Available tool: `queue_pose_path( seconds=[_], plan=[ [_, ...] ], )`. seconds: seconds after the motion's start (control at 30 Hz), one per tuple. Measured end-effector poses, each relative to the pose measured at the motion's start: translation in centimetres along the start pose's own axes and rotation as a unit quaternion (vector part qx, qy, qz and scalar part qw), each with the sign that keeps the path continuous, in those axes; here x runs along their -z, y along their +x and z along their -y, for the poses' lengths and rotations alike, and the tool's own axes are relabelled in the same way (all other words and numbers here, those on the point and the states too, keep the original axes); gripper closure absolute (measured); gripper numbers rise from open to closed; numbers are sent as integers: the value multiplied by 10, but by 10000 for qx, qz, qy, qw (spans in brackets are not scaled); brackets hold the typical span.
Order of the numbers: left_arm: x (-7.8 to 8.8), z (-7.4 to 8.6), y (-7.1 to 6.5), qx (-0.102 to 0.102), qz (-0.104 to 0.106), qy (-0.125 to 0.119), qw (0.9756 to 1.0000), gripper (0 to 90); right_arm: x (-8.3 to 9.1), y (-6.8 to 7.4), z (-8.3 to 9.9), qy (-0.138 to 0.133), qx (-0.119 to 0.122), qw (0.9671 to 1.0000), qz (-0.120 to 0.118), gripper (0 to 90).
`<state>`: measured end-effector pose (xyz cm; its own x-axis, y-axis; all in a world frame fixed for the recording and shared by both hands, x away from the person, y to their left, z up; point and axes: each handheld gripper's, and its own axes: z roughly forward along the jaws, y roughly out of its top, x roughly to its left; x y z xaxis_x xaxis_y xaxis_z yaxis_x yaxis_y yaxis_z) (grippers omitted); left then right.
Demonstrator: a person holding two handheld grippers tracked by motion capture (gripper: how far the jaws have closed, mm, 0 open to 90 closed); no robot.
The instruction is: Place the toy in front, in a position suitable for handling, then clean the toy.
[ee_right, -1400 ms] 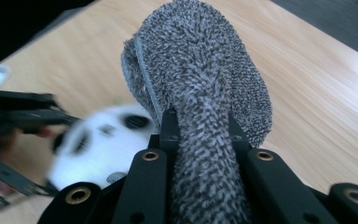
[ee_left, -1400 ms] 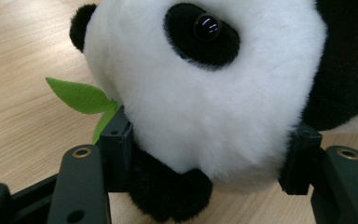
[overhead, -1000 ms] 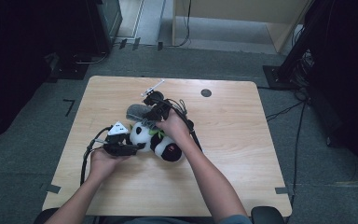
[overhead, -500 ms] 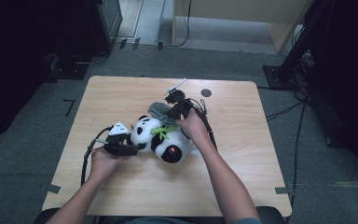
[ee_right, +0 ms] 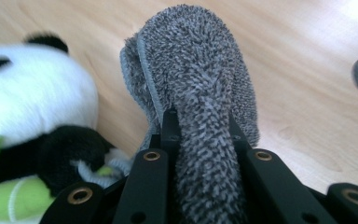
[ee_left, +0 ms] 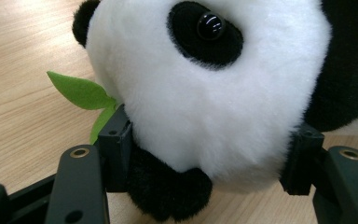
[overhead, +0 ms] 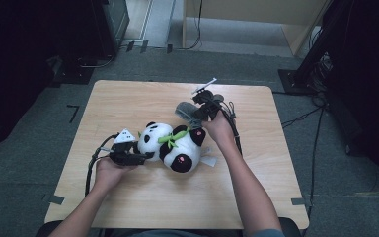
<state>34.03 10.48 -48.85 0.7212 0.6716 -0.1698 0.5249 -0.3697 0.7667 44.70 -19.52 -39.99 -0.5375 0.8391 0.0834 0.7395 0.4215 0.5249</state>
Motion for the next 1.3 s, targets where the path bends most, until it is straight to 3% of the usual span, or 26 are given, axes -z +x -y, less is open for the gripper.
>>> queue_pose_path(
  seconds=[0.1, 0.27, 0.63, 0.77, 0.93, 1.0, 1.13, 1.23, 1.3],
  plan=[
    [0, 0, 0, -2, -4, -2, 10000, 352, 15, -1, -3, -357, -143, 9990, -205, 782],
    [0, -1, 0, -69, 0, -50, 10000, 342, 34, 20, -11, -721, 121, 9963, -442, 781],
    [0, -3, 2, 2, 98, -169, 9998, 340, 29, 85, -17, -782, 740, 9893, -984, 778],
    [1, -4, 2, 12, 93, -190, 9998, 341, 23, 103, -17, -781, 920, 9865, -1109, 776],
    [1, -6, 2, 40, 88, -172, 9998, 343, 5, 124, -14, -489, 1164, 9850, -1173, 775],
    [-1, -5, 3, 80, 88, -123, 9999, 345, -5, 129, -11, -372, 1291, 9846, -1116, 777],
    [-2, -4, 3, 126, 82, -110, 9998, 358, -11, 131, -5, -413, 1550, 9826, -937, 783],
    [-2, -4, 4, 163, 112, -104, 9997, 368, -9, 128, -5, -395, 1604, 9828, -829, 783],
    [-2, -4, 4, 153, 93, -94, 9998, 370, -9, 122, -5, -386, 1506, 9842, -846, 783]
  ],
)
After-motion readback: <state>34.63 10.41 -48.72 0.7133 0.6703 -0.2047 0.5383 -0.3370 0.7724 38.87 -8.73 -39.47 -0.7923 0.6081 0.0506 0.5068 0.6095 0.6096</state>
